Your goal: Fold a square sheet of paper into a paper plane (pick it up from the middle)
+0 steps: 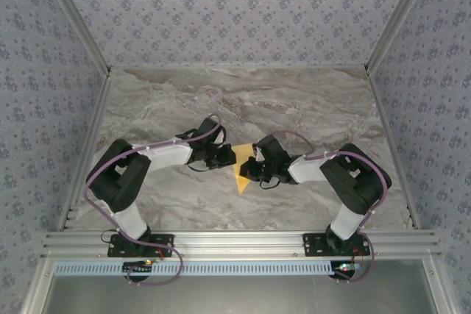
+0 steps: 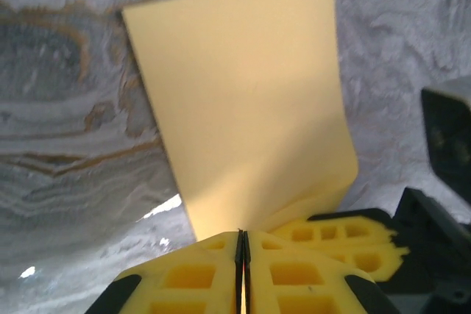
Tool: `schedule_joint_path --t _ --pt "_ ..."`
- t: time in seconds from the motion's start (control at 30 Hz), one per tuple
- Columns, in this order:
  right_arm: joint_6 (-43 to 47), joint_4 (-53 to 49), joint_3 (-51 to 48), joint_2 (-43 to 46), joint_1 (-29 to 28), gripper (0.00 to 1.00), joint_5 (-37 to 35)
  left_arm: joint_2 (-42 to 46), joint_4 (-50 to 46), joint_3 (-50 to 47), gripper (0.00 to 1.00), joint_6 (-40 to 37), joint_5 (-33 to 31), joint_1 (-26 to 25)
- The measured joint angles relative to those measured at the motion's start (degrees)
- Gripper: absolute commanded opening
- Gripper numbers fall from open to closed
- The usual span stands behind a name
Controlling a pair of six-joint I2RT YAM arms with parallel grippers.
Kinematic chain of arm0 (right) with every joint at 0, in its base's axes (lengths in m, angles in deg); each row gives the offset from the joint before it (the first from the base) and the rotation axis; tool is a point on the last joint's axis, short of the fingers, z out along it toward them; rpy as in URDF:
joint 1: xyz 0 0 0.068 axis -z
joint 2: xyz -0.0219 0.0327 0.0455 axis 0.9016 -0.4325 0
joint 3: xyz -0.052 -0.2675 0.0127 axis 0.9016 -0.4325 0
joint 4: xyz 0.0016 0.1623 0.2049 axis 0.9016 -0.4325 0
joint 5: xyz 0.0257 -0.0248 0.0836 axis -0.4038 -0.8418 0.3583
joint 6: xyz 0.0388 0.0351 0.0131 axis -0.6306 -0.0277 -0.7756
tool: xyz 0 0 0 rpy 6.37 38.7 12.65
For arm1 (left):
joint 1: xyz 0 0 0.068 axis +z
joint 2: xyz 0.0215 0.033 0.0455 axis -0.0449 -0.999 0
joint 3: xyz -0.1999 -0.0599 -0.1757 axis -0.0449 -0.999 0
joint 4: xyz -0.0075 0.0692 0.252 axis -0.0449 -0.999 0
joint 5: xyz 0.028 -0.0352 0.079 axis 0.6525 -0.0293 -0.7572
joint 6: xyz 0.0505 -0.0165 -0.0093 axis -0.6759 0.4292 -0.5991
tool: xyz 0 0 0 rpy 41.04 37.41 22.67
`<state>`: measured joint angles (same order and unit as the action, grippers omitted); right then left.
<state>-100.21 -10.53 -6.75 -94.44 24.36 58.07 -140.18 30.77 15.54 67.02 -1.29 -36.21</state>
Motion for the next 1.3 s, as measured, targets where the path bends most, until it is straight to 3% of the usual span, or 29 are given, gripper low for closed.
schedule_joint_path --t 0.5,0.73,1.07,1.3 --pt "0.00 0.00 0.00 0.00 0.00 0.00 0.00 -1.05 2.82 -2.43 0.13 -0.35 4.20 -1.14" --pt "0.00 -0.02 0.00 -0.02 0.00 0.00 0.00 -3.21 2.51 -2.03 0.08 -0.79 4.20 -1.51" --pt "0.00 -0.11 0.00 0.17 0.20 0.00 0.24 -3.63 -1.77 0.68 0.03 -2.40 0.42 -2.91" --pt "1.09 -1.60 -0.68 4.90 1.75 0.00 0.46 -4.11 -5.44 3.08 0.03 -3.34 -3.65 -4.59"
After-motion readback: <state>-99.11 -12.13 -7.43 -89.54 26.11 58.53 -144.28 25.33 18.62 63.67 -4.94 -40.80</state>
